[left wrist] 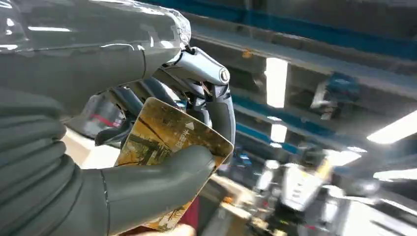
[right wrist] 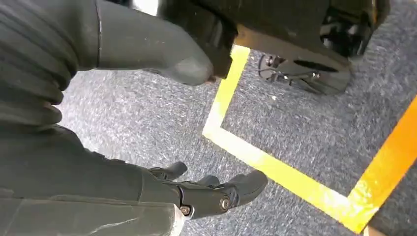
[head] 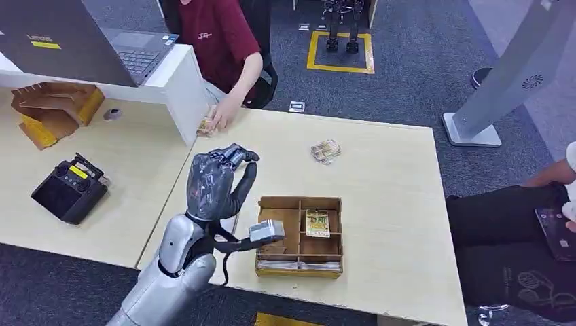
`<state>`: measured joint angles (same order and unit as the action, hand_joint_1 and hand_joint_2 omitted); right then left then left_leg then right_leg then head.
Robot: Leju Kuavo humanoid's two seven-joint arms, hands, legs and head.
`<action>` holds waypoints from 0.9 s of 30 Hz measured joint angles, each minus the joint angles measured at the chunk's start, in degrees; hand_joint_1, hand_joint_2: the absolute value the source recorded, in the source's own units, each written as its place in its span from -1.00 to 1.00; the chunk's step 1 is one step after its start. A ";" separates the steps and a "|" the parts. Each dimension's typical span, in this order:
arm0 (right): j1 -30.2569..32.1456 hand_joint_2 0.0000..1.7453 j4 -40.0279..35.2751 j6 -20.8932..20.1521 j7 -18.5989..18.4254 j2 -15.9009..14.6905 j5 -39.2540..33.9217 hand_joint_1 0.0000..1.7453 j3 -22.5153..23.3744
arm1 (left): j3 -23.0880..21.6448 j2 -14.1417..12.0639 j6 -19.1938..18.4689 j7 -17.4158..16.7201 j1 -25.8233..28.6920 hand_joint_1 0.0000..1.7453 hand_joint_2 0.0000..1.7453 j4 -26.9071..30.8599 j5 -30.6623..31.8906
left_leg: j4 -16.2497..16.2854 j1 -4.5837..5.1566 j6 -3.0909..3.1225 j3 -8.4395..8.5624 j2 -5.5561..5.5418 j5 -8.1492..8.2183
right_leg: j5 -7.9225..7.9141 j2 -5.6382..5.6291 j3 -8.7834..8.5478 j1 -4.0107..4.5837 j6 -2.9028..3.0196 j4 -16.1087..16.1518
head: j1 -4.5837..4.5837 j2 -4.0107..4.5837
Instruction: Pass the card to the sensor for recognition and then transmit it.
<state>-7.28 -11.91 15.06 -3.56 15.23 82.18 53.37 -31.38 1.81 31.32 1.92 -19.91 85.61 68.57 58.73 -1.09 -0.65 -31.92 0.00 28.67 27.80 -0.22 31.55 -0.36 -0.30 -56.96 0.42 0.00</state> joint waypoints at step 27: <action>-0.75 1.00 0.00 -1.09 -2.03 0.24 2.25 -1.00 -3.06 | 13.76 3.10 7.82 -3.67 -10.06 1.00 1.00 -26.24 6.64 | 0.00 0.00 -0.01 -0.04 0.00 -0.01 | 0.00 -0.01 0.03 0.00 0.00 -0.02 | 0.02 0.00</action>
<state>-8.03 -11.91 13.97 -5.60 15.47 84.43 50.31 -17.62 4.92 39.15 -1.75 -29.97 59.37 75.21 58.74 -1.10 -0.66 -31.96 0.00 28.66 27.80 -0.23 31.57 -0.36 -0.31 -56.98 0.44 0.00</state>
